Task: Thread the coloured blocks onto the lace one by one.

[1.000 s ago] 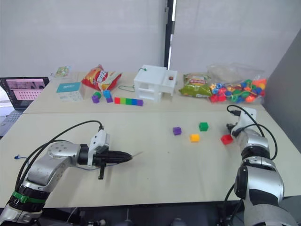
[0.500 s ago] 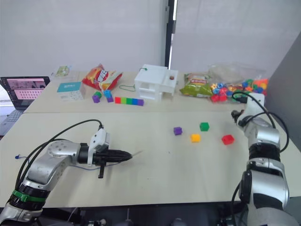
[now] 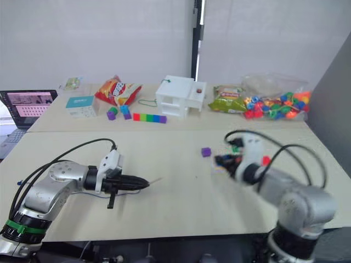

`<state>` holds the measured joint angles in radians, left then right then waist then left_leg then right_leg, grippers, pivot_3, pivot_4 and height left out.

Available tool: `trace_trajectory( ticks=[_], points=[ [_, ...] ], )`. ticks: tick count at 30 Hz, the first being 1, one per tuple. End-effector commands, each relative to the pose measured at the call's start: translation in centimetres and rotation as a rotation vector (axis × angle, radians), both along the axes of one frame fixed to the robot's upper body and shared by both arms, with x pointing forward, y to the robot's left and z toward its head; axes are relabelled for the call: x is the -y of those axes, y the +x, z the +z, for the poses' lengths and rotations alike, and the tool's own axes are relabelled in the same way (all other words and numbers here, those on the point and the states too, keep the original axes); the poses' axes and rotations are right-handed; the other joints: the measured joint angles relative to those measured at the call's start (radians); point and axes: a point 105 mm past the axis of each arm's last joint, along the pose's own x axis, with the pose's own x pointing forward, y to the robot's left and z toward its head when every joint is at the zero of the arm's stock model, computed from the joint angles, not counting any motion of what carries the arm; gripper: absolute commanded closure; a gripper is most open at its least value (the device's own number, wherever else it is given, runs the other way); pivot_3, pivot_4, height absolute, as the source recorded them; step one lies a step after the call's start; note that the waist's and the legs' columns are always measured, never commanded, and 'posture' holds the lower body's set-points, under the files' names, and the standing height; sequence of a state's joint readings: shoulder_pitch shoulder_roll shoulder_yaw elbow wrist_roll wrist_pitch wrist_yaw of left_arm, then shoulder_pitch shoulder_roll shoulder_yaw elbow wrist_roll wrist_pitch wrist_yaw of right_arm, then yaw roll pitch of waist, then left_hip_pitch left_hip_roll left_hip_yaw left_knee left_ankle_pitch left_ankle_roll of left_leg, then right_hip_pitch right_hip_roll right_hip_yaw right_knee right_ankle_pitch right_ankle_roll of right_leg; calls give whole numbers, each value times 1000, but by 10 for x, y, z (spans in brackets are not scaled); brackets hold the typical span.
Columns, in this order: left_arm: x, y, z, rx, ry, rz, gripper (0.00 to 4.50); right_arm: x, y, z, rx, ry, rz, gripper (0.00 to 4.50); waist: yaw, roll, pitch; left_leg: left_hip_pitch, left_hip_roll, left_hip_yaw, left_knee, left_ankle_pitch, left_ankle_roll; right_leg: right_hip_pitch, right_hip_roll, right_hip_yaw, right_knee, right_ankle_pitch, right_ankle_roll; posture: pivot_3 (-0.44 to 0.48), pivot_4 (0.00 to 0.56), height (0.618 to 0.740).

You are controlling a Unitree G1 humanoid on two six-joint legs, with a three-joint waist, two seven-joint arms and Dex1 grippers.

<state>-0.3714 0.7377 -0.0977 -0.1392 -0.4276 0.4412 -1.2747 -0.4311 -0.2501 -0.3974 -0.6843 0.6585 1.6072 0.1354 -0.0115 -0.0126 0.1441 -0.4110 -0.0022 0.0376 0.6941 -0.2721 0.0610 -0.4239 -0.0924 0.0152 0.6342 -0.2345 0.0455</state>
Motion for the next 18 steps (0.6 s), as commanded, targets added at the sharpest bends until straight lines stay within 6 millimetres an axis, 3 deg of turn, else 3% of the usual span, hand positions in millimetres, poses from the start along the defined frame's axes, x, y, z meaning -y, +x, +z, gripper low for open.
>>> trace_trajectory(
  ticks=[1,7,11,18],
  points=[
    [2,-1,6,17,-12,-21,4500,-12,-8,-2,26,-43,3,3314,7,0,0,0,-1,0,1,0,0,0,-1,-1,0,0,0,0,150,740],
    [1,-2,6,19,9,-38,4500,-29,-13,-57,-76,-126,-20,3314,6,-1,0,0,-1,0,0,1,-1,0,0,-1,-2,0,0,0,150,740],
    [0,-2,7,20,11,-36,4500,-31,-15,-73,-79,-148,-29,3314,-2,-1,-1,5,-1,0,0,1,-2,4,2,-1,-3,0,0,0,150,740],
    [-3,-3,9,20,15,-27,4500,-28,-12,-52,12,-85,-31,3314,0,-2,-1,6,0,0,0,1,-2,4,2,0,-2,0,0,0,150,740]
  ],
)
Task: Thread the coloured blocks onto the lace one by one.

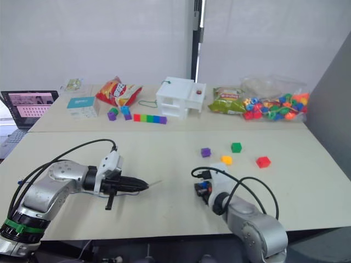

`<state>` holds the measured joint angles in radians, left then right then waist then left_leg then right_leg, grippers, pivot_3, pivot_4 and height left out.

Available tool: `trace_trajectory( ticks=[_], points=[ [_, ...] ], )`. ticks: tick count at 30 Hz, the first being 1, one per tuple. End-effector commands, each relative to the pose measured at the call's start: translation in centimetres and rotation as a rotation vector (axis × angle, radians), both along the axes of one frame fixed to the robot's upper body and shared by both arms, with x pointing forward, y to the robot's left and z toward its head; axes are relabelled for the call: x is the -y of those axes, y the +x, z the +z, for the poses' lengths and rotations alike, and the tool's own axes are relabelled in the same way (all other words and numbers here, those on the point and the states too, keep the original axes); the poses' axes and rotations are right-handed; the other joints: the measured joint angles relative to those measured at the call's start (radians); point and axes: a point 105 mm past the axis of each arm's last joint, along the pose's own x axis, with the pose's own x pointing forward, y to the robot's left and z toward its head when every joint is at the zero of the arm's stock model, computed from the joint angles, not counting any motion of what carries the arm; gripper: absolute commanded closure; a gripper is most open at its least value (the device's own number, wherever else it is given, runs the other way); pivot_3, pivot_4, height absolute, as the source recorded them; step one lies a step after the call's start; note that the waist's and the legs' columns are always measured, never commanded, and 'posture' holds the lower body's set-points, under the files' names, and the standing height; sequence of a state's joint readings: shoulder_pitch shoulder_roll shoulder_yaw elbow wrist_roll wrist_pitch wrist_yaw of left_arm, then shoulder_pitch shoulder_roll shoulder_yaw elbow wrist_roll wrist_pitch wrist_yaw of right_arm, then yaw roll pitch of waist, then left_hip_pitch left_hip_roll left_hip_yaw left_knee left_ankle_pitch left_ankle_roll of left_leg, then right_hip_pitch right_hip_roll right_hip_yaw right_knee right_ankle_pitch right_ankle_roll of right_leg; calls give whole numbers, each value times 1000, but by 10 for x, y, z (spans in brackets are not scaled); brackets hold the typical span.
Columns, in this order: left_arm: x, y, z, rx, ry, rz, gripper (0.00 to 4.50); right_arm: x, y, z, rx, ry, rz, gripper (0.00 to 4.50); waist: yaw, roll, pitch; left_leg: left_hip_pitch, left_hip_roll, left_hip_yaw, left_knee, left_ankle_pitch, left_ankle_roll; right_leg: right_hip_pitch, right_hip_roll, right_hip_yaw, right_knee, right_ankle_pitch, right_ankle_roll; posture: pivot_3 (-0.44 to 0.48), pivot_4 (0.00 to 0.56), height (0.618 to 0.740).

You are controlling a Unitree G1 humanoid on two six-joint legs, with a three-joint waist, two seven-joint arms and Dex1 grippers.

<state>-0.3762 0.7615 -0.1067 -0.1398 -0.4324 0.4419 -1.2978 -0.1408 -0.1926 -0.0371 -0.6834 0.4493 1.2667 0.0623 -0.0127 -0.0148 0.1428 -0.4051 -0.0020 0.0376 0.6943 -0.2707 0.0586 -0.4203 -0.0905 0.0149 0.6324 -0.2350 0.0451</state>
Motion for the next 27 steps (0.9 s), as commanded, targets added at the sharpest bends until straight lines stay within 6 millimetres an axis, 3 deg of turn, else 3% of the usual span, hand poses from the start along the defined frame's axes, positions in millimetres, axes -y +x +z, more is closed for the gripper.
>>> trace_trajectory(
  ticks=[1,2,10,16,21,27],
  points=[
    [-1,-1,9,28,-8,-3,4500,9,5,13,56,10,-19,3314,2,0,0,0,0,0,0,0,0,0,0,0,0,0,0,0,150,740],
    [-1,-1,8,27,-9,0,4500,13,7,21,74,32,-22,2514,2,0,0,-1,0,0,0,0,0,-1,0,0,0,0,0,0,150,740],
    [-3,-5,8,26,-11,14,4500,19,11,76,188,153,135,23,1,0,0,-2,0,0,-1,0,0,-2,0,0,0,0,0,0,150,740],
    [-3,-7,7,29,-8,19,4500,22,1,77,137,9,402,23,6,0,0,-2,0,0,-1,-1,1,0,-1,-1,-2,0,0,0,150,740],
    [-1,-10,5,34,1,7,4500,19,-14,57,88,-233,847,23,0,0,1,-2,0,1,0,-1,2,0,-1,0,-3,0,0,0,150,740],
    [2,-13,4,41,20,-14,4500,23,11,39,126,-476,1073,23,-1,-1,1,-1,1,2,0,-1,2,-1,0,0,-2,0,0,0,150,740]
  ],
)
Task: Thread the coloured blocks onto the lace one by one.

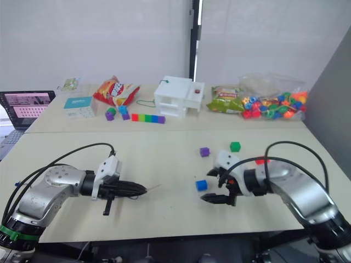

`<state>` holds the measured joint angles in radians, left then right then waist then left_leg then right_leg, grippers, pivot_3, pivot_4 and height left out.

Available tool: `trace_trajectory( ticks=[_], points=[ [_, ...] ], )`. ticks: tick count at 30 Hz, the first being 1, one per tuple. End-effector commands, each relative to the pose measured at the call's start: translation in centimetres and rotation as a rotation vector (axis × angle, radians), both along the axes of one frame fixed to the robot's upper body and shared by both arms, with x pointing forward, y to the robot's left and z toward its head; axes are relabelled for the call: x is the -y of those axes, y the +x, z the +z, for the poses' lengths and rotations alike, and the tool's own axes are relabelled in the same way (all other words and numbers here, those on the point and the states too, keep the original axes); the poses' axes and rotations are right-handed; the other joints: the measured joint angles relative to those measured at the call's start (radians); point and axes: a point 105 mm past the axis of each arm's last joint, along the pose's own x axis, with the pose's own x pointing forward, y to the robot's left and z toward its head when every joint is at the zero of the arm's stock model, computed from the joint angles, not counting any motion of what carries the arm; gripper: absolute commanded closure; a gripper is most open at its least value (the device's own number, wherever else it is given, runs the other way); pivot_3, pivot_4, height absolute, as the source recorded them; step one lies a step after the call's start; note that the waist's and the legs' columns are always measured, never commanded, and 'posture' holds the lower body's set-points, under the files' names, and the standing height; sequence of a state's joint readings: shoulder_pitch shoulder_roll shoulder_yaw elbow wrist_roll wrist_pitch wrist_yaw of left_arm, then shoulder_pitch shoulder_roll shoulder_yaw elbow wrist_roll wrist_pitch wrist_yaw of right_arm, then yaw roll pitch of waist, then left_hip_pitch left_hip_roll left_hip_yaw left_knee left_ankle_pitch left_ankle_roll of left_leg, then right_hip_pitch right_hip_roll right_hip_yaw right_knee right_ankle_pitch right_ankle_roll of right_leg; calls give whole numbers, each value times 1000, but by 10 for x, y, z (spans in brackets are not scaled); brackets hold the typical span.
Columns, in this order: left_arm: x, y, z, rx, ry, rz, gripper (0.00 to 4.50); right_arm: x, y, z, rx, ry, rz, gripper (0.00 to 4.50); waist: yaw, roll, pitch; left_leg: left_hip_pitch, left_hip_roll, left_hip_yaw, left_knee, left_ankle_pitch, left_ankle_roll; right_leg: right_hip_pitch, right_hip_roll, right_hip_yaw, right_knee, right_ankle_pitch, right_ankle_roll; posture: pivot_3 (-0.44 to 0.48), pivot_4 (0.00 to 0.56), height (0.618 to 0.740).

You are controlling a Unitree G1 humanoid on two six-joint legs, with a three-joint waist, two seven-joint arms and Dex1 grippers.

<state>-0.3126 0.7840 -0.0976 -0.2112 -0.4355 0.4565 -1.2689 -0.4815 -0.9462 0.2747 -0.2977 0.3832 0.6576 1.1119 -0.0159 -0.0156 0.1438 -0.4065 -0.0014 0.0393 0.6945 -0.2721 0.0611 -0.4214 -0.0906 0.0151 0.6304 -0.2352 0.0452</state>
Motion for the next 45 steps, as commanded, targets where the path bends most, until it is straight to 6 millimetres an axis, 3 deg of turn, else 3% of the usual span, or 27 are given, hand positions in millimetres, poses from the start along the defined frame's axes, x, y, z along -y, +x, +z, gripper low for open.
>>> trace_trajectory(
  ticks=[1,4,5,14,21,28,34,45],
  points=[
    [3,-4,10,48,1,-29,4500,1,14,-5,80,-90,113,23,2,0,0,0,0,0,0,0,0,0,0,0,0,0,0,0,150,740],
    [6,-8,9,49,9,-37,4500,4,29,-19,93,-157,171,23,7,0,0,-1,0,0,1,0,0,0,-1,0,0,0,0,0,150,740],
    [7,-10,9,50,10,-38,4500,4,32,-21,88,-153,179,259,9,0,0,-1,-1,0,1,0,0,0,-1,0,0,0,0,0,150,740],
    [13,-10,7,68,36,-18,4500,3,36,-32,61,-119,195,3172,17,0,0,-1,0,0,1,0,0,0,-2,0,0,0,0,0,150,740],
    [30,0,-3,97,115,-10,4500,-12,25,-26,45,-54,188,3212,22,0,0,-1,0,0,1,0,0,0,-1,0,1,0,0,0,150,740],
    [47,8,-12,56,253,-49,4500,-24,6,-40,14,-147,218,3212,28,0,0,-1,-1,0,2,0,0,0,-1,0,1,0,0,0,150,740],
    [54,16,-18,22,379,-63,4500,-26,5,-42,21,-180,223,3212,31,0,0,-1,-1,-1,2,0,0,1,0,-1,1,0,0,0,150,740],
    [75,21,-20,13,398,-87,4500,-35,-1,-43,24,-205,257,3212,27,0,0,-1,-1,-1,3,0,0,1,1,-1,1,0,0,0,150,740]
  ],
)
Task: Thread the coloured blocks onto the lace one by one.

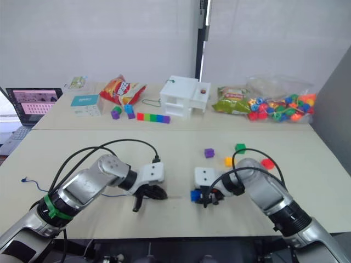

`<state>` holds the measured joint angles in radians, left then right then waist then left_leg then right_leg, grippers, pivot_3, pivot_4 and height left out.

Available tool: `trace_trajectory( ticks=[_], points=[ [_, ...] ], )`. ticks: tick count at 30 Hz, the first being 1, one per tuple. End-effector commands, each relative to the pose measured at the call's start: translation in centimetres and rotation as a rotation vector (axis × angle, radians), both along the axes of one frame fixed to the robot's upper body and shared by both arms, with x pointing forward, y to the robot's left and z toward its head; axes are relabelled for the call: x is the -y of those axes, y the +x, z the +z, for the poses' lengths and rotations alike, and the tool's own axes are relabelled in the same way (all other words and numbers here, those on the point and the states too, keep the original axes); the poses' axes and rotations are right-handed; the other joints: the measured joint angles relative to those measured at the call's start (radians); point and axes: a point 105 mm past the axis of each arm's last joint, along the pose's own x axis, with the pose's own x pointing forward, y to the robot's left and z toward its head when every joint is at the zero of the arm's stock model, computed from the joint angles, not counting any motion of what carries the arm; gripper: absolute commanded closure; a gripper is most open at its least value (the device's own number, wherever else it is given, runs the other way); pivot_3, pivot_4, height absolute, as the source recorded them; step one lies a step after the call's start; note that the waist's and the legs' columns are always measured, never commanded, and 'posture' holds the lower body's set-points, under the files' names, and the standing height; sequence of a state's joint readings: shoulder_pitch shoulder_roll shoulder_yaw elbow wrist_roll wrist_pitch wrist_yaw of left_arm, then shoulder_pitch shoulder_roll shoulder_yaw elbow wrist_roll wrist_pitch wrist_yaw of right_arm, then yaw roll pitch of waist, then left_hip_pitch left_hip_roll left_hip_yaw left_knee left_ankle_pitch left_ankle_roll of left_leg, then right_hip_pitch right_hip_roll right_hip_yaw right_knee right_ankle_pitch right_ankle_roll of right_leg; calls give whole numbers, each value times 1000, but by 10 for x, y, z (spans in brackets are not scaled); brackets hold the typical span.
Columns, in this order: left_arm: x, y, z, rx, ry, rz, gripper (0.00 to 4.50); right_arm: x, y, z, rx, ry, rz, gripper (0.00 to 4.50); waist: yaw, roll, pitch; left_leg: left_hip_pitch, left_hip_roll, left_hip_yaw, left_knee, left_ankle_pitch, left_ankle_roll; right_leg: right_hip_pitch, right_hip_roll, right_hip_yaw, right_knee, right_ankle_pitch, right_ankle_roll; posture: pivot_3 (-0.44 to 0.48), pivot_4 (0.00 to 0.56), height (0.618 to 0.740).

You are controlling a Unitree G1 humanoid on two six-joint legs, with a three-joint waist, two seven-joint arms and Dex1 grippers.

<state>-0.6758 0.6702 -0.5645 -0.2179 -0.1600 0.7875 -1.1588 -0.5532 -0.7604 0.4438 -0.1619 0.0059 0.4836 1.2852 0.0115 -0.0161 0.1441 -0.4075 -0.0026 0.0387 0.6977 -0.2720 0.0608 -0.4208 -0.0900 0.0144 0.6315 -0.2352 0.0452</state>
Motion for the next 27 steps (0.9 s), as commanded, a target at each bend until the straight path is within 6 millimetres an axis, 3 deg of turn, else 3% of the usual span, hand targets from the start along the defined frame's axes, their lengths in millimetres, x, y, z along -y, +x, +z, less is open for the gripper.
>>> trace_trajectory(
  ticks=[1,11,27],
  points=[
    [7,5,8,41,-5,-10,4500,-8,-8,-4,-16,-15,44,3212,0,0,0,0,0,0,0,0,0,0,0,0,0,0,0,0,150,740],
    [20,8,7,47,-28,-16,4500,-20,-17,-5,-30,-12,78,3212,-4,0,0,0,0,0,0,0,0,0,1,0,0,0,0,0,150,740],
    [32,0,6,29,-38,-60,4500,-22,-16,-3,-23,-13,62,3212,-2,0,0,0,0,0,0,0,0,0,0,0,0,0,0,0,150,740]
  ],
)
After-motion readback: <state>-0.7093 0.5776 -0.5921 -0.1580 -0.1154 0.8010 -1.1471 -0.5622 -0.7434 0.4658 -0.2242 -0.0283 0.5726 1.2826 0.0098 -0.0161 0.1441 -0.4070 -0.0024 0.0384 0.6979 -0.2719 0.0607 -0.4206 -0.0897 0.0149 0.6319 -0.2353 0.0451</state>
